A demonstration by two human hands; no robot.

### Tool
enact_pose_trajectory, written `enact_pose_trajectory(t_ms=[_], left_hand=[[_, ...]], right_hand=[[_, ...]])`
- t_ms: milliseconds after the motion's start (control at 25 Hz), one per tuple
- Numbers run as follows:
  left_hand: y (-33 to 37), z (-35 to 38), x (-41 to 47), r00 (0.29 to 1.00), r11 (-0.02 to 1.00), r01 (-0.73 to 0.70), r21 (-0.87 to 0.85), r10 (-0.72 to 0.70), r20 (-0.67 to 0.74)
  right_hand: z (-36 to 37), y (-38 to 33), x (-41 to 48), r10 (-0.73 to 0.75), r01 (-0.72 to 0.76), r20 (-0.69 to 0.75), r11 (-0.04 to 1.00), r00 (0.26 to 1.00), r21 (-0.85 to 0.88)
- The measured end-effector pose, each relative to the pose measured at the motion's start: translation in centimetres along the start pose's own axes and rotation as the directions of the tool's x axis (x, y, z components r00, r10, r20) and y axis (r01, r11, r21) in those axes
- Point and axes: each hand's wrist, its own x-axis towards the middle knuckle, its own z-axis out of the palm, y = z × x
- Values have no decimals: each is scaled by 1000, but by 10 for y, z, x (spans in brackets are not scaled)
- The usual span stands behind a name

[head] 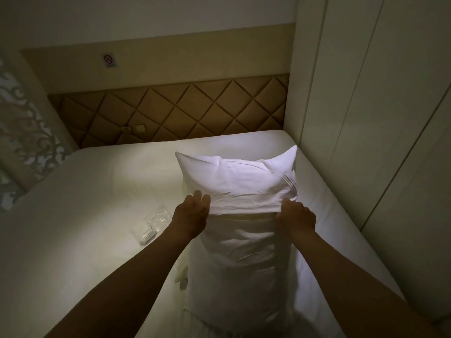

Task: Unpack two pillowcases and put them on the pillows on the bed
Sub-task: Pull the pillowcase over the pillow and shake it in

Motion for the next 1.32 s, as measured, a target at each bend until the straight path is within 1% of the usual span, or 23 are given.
enact_pose_trajectory(t_ms=[120,160,200,280,320,400,480,560,600,640,680,760,800,840,920,960,1000,1080,1120,1200,1240,1280,1320], left_hand=[[11,6,7,996,998,-66,-12,67,59],[14,9,9,994,997,-74,-4,74,80],[14,13,12,992,997,-78,5,77,95],[12,22,18,989,996,-88,32,83,123],[11,28,23,987,994,-96,50,89,135],[9,36,31,981,991,-120,68,108,159],[10,56,47,971,990,-133,49,120,207],[14,78,62,946,973,-230,31,216,243],[17,89,70,931,958,-288,2,279,235],[20,95,78,917,950,-309,-44,310,250],[23,99,85,914,945,-308,-112,327,239],[26,102,97,928,928,-260,-268,317,197],[28,101,104,924,912,-230,-340,314,216],[28,100,109,909,893,-194,-406,320,269],[29,91,116,853,871,-93,-482,320,413],[27,86,119,827,877,-55,-478,308,470],[25,79,123,810,894,-73,-442,311,496],[11,66,125,781,937,-171,-304,317,538],[0,60,125,775,952,-191,-239,296,558],[-23,53,119,798,968,-195,-160,251,547],[-33,52,115,819,971,-195,-136,237,523],[-40,51,110,838,971,-204,-122,237,492],[-45,49,104,853,969,-218,-119,248,458]], right_hand=[[1,-18,10,-136,140,-35,980,990,140],[4,-25,13,-202,207,-47,961,978,184],[10,-33,16,-278,277,-29,938,960,209],[22,-45,24,-424,407,76,896,902,177],[29,-50,29,-456,441,150,889,877,123],[40,-53,39,-439,447,263,894,859,32],[53,-56,54,-439,453,324,891,838,36],[60,-56,70,-459,444,338,887,821,127],[64,-54,77,-465,427,330,885,822,184],[66,-50,83,-470,413,312,880,826,233],[66,-46,85,-477,407,295,873,828,270],[64,-39,86,-511,419,265,844,818,333],[61,-37,87,-532,433,247,827,810,358],[59,-38,88,-551,450,230,811,802,374],[52,-41,90,-576,472,222,793,787,386],[49,-43,89,-579,472,234,793,781,385],[46,-41,88,-574,468,252,800,779,377],[37,-31,88,-549,454,312,828,776,330],[34,-21,90,-524,450,360,851,772,273],[28,3,97,-466,454,412,881,783,133],[27,17,101,-446,453,396,888,802,83],[26,28,104,-439,443,347,893,829,72],[26,36,106,-452,441,266,891,851,104]])
